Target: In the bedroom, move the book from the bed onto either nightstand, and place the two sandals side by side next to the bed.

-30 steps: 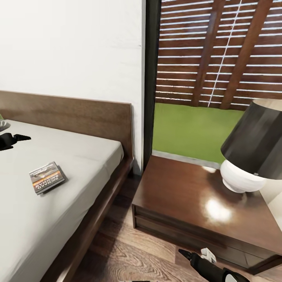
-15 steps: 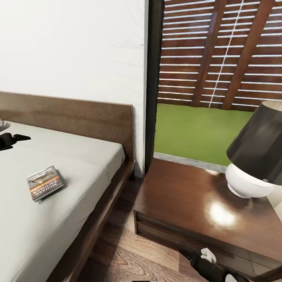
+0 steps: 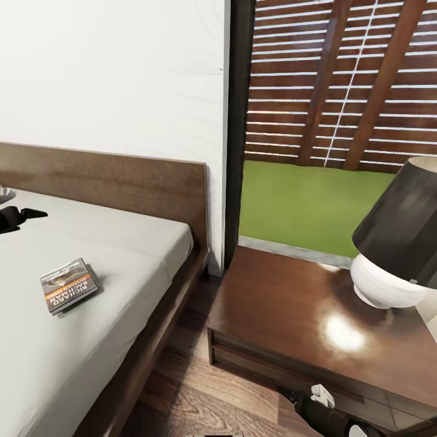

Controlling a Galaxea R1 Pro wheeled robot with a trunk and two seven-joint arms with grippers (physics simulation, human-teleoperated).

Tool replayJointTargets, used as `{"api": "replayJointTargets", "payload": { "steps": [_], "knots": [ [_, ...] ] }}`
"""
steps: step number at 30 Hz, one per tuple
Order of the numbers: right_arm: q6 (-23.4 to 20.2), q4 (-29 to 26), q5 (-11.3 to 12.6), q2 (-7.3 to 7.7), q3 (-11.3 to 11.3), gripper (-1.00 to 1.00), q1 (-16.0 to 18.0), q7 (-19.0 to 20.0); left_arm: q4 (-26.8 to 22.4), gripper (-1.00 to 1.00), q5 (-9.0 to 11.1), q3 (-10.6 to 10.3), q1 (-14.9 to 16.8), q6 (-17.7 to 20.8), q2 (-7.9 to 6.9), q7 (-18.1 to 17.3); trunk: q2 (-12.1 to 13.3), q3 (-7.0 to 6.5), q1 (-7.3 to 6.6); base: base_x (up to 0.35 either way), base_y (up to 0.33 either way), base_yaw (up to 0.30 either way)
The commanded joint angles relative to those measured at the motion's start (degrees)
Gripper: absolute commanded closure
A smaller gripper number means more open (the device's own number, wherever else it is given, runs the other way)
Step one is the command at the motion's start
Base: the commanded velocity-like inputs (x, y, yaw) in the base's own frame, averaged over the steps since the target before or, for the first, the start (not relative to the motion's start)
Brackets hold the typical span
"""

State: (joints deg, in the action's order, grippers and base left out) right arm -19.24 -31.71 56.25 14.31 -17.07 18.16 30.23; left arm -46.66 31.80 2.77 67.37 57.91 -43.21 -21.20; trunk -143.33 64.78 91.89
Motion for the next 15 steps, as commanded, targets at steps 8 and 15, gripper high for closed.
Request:
{"api": "replayJointTargets", "payload": {
  "steps": [8,15],
  "knots": [
    [-0.19,-0.01,0.53,0.05,-0.29,-1.0,0.04,0.07,3.26,-1.0,-0.54,0.13,0.05,-0.1,0.15,-0.4,-0.02,0.05,-0.01,0.0,0.0,0.0],
    [-0.19,-0.01,0.53,0.02,-0.32,-1.0,0.04,0.09,9.18,-1.0,-0.8,0.34,0.05,-2.25,0.93,-0.23,-0.02,0.05,-0.01,0.0,0.0,0.0]
  ]
}}
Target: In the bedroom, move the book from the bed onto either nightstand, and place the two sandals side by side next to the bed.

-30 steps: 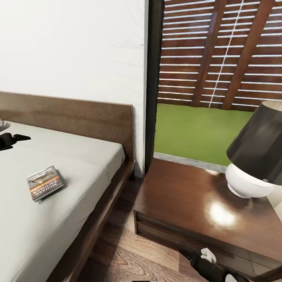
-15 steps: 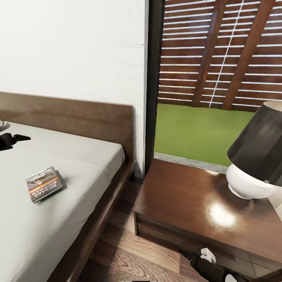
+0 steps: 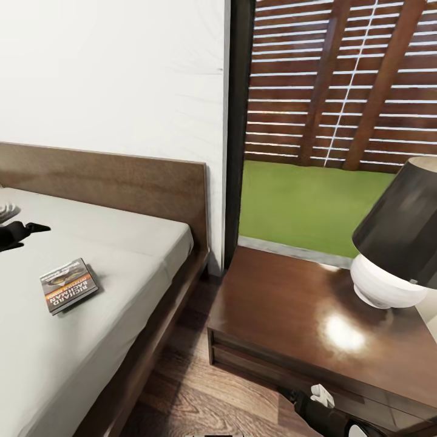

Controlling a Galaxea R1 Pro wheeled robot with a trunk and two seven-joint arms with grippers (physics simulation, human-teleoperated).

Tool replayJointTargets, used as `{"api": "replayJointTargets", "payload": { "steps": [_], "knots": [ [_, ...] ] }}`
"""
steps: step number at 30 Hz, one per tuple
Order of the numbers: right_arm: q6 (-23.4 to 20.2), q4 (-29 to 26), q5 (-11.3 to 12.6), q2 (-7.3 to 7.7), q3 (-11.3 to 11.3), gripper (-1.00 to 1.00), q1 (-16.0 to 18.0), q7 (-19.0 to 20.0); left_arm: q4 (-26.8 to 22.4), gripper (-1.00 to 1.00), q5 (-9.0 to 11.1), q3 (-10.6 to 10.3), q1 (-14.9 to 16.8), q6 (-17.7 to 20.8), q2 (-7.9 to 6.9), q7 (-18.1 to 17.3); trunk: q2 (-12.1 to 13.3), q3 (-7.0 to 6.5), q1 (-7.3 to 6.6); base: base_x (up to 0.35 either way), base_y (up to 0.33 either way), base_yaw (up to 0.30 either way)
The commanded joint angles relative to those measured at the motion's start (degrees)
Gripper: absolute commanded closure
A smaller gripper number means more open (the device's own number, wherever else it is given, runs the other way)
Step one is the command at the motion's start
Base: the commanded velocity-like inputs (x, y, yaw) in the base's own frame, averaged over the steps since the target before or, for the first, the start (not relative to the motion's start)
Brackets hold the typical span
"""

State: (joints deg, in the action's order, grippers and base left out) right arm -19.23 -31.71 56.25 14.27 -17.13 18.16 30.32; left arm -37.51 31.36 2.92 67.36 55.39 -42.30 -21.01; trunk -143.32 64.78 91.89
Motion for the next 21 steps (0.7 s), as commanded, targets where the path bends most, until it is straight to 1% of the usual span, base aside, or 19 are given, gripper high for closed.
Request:
{"api": "replayJointTargets", "payload": {
  "steps": [1,5,10,13,14,15,21],
  "knots": [
    [-0.19,-0.02,0.53,0.06,-0.26,-1.0,0.04,0.0,0.83,-1.0,-0.39,0.22,0.07,-0.27,0.13,-0.35,-0.02,0.05,-0.01,0.0,0.0,0.0],
    [-0.19,-0.02,0.53,0.06,-0.27,-1.0,0.04,0.0,3.57,-1.0,-0.5,0.29,0.1,-2.49,0.64,0.06,-0.02,0.05,-0.01,0.0,0.0,0.0],
    [-0.19,-0.02,0.53,0.06,-0.27,-1.0,0.04,0.0,4.53,-1.0,-0.85,0.26,0.14,-3.37,1.86,0.94,-0.02,0.05,-0.01,0.0,0.0,0.0],
    [-0.19,-0.02,0.53,0.06,-0.27,-1.0,0.04,0.0,4.76,-1.0,-1.0,0.25,0.18,-3.58,2.66,2.28,-0.02,0.05,-0.01,0.0,0.0,0.0],
    [-0.19,-0.02,0.53,0.06,-0.3,-1.0,0.04,0.02,4.84,-1.0,-1.08,0.23,0.21,-3.66,3.27,3.37,-0.02,0.05,-0.01,0.0,0.0,0.0],
    [-0.19,-0.02,0.53,0.06,-0.31,-1.0,0.04,0.03,4.87,-1.0,-1.1,0.23,0.23,-3.71,3.57,3.95,-0.02,0.05,-0.01,0.0,0.0,0.0],
    [-0.19,-0.04,0.46,0.01,-0.39,-1.0,0.04,0.18,4.97,-1.0,-1.14,0.24,0.3,-3.88,4.7,7.11,-0.02,0.05,-0.01,0.0,0.0,0.0]
  ]
}}
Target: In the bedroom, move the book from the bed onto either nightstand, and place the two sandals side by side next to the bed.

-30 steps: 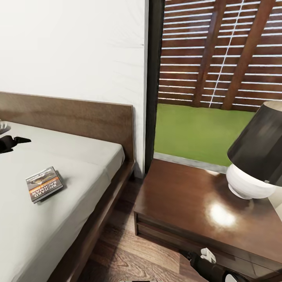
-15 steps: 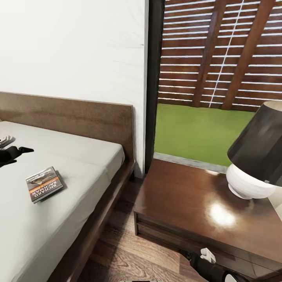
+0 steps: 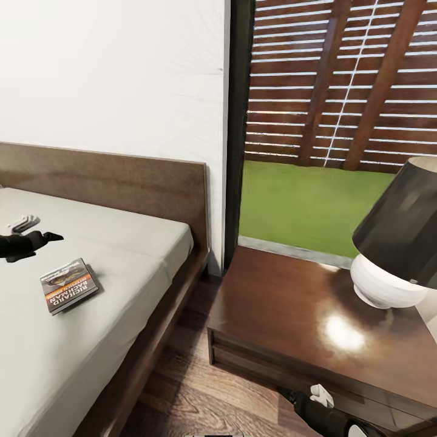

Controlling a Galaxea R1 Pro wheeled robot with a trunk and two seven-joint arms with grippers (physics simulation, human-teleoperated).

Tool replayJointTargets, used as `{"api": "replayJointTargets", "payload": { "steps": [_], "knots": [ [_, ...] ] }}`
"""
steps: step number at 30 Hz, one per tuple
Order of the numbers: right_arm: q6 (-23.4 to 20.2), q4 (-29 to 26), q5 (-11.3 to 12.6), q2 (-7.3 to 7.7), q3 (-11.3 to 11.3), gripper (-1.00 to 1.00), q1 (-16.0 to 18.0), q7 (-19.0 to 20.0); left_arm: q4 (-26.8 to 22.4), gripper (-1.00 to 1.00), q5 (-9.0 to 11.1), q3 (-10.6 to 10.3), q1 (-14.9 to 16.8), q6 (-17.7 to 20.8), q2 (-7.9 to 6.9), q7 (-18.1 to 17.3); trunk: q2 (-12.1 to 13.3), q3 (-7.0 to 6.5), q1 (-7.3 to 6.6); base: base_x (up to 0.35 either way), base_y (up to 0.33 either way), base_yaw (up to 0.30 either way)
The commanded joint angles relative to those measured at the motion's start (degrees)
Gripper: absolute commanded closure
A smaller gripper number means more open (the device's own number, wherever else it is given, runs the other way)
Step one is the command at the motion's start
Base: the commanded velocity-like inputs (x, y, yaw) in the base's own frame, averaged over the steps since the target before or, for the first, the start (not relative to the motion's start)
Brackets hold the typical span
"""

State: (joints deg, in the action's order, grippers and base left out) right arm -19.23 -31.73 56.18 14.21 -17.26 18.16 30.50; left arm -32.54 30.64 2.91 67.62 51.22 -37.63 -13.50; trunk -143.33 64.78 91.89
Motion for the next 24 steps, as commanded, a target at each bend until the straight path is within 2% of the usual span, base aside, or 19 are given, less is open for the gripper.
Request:
{"api": "replayJointTargets", "payload": {
  "steps": [1,9,15,24],
  "knots": [
    [-0.19,-0.03,0.53,0.06,-0.27,-1.0,0.04,0.03,0.0,-1.0,-0.44,0.25,0.04,0.27,0.09,-0.18,-0.02,0.05,-0.01,0.0,0.0,0.0],
    [-0.3,-0.11,0.48,-0.17,-0.41,-1.0,0.04,0.92,-0.37,-1.0,-0.51,0.26,0.05,0.2,0.41,0.84,-0.02,0.05,-0.01,0.0,0.0,0.0],
    [-0.45,-1.51,0.37,-1.59,-0.48,-1.0,0.04,1.21,-0.7,-1.0,-0.54,0.25,0.1,-0.04,0.3,3.17,-0.02,0.05,-0.01,0.0,0.0,0.0],
    [-0.53,-2.67,0.31,-1.89,-0.44,-1.0,0.04,1.24,-0.86,-1.0,-0.48,0.31,0.21,-0.45,0.24,5.59,-0.02,0.05,-0.01,0.0,0.0,0.0]
  ]
}}
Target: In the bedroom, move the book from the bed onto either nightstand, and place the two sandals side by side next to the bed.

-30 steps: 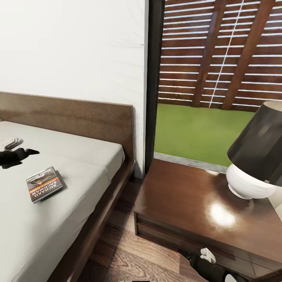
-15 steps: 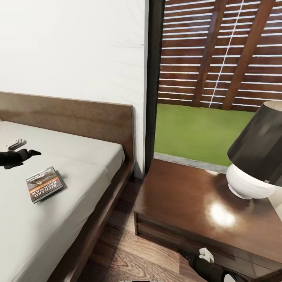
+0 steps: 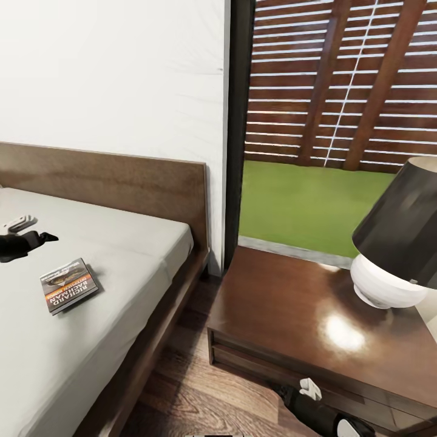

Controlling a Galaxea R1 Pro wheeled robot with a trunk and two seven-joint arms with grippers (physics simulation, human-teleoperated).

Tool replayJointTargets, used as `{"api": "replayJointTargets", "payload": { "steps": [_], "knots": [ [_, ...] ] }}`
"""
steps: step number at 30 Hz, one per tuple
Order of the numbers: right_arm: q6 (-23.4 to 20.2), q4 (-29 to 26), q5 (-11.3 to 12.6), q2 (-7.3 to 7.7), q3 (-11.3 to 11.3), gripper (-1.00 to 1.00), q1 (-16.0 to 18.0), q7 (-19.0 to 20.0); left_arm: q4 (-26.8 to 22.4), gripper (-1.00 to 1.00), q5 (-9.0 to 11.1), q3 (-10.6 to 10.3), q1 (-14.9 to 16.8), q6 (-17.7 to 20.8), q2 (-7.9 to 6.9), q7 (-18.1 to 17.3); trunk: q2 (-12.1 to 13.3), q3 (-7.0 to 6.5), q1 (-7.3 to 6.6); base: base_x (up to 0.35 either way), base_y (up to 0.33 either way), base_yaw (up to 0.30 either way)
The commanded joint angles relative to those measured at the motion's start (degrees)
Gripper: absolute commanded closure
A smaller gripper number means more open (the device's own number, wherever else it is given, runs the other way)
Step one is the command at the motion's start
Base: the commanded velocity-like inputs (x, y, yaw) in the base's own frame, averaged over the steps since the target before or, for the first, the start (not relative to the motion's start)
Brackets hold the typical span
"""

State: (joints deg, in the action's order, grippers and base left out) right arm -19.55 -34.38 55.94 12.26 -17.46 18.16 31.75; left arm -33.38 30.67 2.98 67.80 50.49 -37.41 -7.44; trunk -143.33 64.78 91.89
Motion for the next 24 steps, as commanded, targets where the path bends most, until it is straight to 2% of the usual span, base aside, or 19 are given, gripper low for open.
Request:
{"api": "replayJointTargets", "payload": {
  "steps": [1,11,24],
  "knots": [
    [-0.22,-0.04,0.56,0.06,-0.24,-1.0,0.04,-0.02,-0.09,-1.0,-0.49,0.25,0.04,0.27,0.03,-0.4,-0.02,0.05,-0.01,0.0,0.0,0.0],
    [-0.19,-0.14,0.61,0.03,-0.21,-1.0,0.04,-0.02,-2.5,-1.0,-0.3,0.34,0.05,0.39,0.28,-0.08,-0.02,0.21,-0.01,0.0,0.0,0.0],
    [-0.14,-0.16,0.62,-0.08,-0.21,-1.0,0.04,-0.03,-3.17,-1.0,-0.46,0.6,0.05,0.31,-0.01,0.0,-0.02,1.24,-0.01,0.0,0.0,0.0]
  ]
}}
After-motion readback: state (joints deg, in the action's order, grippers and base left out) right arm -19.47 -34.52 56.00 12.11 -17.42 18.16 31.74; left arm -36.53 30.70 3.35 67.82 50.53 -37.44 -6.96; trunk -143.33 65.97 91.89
